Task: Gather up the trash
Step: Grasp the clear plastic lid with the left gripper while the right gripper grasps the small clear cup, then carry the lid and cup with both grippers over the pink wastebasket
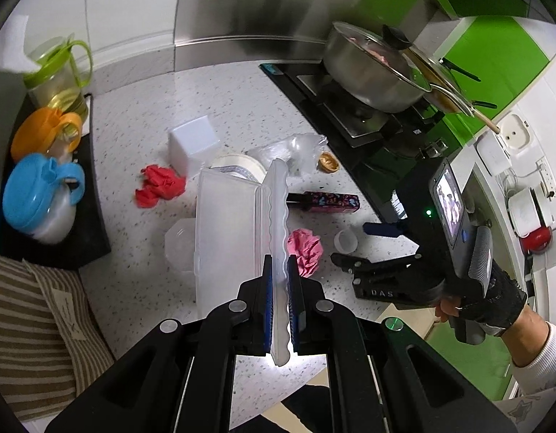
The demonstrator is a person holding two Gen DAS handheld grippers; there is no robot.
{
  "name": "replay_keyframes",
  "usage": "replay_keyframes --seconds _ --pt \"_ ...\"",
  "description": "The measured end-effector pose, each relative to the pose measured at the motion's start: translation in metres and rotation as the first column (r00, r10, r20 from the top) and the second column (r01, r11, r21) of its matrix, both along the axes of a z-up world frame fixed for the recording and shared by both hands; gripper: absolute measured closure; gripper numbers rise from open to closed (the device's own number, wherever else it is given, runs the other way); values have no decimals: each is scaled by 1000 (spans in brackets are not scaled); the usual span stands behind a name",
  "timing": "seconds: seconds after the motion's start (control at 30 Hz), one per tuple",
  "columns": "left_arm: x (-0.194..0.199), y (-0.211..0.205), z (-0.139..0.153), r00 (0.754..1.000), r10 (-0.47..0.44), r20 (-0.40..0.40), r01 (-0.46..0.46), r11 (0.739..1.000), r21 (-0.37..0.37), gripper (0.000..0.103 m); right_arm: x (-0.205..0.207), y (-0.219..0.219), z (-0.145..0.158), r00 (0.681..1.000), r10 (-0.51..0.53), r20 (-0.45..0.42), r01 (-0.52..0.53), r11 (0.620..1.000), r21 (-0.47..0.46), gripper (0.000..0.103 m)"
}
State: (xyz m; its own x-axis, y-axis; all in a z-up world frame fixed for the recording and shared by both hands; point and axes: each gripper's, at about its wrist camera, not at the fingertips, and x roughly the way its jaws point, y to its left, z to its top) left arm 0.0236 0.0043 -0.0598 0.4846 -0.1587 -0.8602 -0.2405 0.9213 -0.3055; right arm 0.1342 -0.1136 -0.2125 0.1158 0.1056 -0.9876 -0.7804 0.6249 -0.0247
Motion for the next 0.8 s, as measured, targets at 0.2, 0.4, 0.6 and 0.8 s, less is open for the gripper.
replay_keyframes --seconds 0.2,0.4,0.6,0.8 --pt "-4 5 -5 1000 13 -8 -13 1000 -6 96 1 4 -7 1000 15 2 -15 1000 -9 71" --pt "-6 8 -2 1000 10 0 -10 1000 4 96 1 3 8 1000 -9 11 8 999 39 72" --pt "-8 12 13 999 -23 28 22 999 33 96 -14 -5 66 997 -61 37 54 983 174 72" --pt "-6 10 40 989 -128 77 121 988 92 96 -41 -22 126 981 -154 120 115 951 286 72"
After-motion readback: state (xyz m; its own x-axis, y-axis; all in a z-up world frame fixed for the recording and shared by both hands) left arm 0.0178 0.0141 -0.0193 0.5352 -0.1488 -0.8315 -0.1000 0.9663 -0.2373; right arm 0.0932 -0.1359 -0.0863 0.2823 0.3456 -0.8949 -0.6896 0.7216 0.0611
